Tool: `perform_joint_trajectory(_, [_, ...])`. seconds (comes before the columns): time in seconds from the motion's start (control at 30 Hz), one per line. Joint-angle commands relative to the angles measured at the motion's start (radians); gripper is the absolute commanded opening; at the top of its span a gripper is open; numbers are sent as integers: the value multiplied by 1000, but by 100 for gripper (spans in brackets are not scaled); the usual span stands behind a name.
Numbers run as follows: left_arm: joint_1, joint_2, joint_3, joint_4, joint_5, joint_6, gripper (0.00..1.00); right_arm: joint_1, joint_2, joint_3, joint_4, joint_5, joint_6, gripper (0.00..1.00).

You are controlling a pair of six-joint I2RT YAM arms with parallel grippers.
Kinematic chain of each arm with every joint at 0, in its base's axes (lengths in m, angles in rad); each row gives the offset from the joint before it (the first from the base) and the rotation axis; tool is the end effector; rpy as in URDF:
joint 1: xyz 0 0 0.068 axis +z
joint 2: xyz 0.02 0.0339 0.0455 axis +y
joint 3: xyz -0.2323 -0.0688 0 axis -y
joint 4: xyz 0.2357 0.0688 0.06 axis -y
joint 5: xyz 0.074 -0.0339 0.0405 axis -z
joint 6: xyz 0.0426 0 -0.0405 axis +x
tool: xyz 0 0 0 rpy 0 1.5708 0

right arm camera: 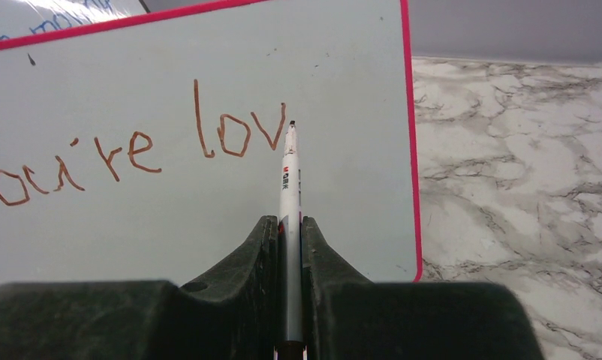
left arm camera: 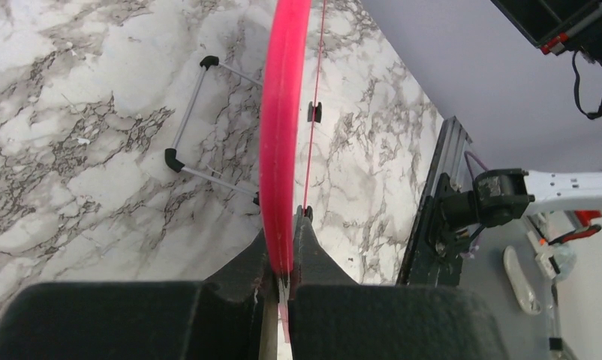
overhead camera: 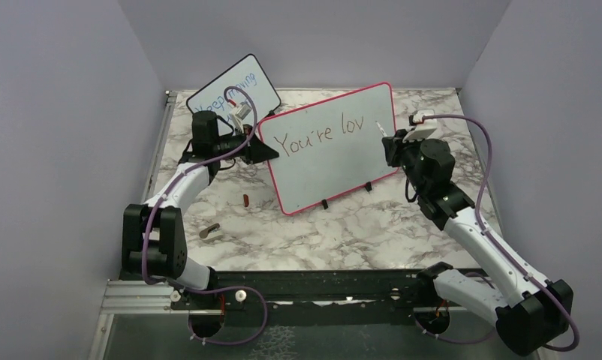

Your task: Write a sentence on the whiteboard

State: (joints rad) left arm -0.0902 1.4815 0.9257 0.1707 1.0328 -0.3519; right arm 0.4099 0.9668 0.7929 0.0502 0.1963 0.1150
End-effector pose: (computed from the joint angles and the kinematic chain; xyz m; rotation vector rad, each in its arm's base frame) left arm 0.3154 -0.0653 0.2355 0.4572 1.9140 -1.2897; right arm 0.2285 0.0902 0.3087 -0.1029 1.6941 0.2267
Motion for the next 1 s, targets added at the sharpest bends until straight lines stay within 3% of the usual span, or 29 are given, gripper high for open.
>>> perform_joint_trajectory(0.0, [18, 3, 64, -336, 15, 232, 0, -8, 33, 15, -18, -71, -21, 1])
perform_joint_trajectory(0.1, [24, 1, 83, -433, -6, 308, 0, -8, 46, 22, -33, -91, -22, 1])
perform_joint_trajectory(0.97, [29, 7, 65, -457, -62, 332, 0, -8, 157, 69, 39, -92, -70, 1])
